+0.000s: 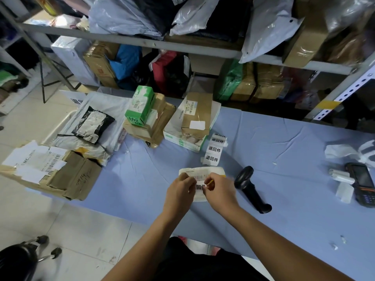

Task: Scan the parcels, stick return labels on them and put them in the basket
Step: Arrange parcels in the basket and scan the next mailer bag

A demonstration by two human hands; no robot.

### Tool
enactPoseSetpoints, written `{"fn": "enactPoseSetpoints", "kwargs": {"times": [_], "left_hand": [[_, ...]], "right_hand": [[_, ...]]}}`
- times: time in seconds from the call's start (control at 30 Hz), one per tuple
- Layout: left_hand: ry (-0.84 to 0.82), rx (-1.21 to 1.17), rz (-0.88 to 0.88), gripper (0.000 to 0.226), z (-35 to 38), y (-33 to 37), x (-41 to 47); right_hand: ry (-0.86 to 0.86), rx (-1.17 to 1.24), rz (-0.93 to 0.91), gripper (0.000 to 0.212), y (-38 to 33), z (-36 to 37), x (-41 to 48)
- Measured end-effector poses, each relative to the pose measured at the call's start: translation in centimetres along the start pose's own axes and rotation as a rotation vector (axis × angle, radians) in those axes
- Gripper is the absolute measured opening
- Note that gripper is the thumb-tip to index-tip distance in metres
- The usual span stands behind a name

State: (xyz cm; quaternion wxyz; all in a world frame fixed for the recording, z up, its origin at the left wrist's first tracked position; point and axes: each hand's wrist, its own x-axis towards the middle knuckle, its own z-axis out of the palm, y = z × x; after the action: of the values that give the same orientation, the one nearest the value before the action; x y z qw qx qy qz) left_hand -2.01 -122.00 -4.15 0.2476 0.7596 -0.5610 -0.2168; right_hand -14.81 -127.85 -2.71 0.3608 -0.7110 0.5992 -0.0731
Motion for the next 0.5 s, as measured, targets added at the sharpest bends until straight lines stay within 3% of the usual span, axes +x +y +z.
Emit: {"fn": "enactPoseSetpoints", "kwargs": {"times": [0.1,0.23,0.4,0.5], "left_hand": [[-0.01,0.093,0.022,0.013,0.1,-0.1,-0.4],[0.043,0.086,-0.086,0.013,0.1,-0.6,-0.6],[0.157,-0.282,-0.386,0.03,0.0,-1.6,-0.5],[0.106,-0.43,-0.584,0.051,-0.2,-2.0,-0.3]], "right_hand": [[-0.018,-0.198,-0.082,0.006,-0.1,-0.1,0.0],[-0.034,-0.21,-0.081,0.011,0.3,-0.5,0.1],[-0.015,-0.145,-0.02,0.015,1.4,-0.9,0.4],[0.077,-0.166,0.045,0.035,2.3,-1.5,0.8]]}}
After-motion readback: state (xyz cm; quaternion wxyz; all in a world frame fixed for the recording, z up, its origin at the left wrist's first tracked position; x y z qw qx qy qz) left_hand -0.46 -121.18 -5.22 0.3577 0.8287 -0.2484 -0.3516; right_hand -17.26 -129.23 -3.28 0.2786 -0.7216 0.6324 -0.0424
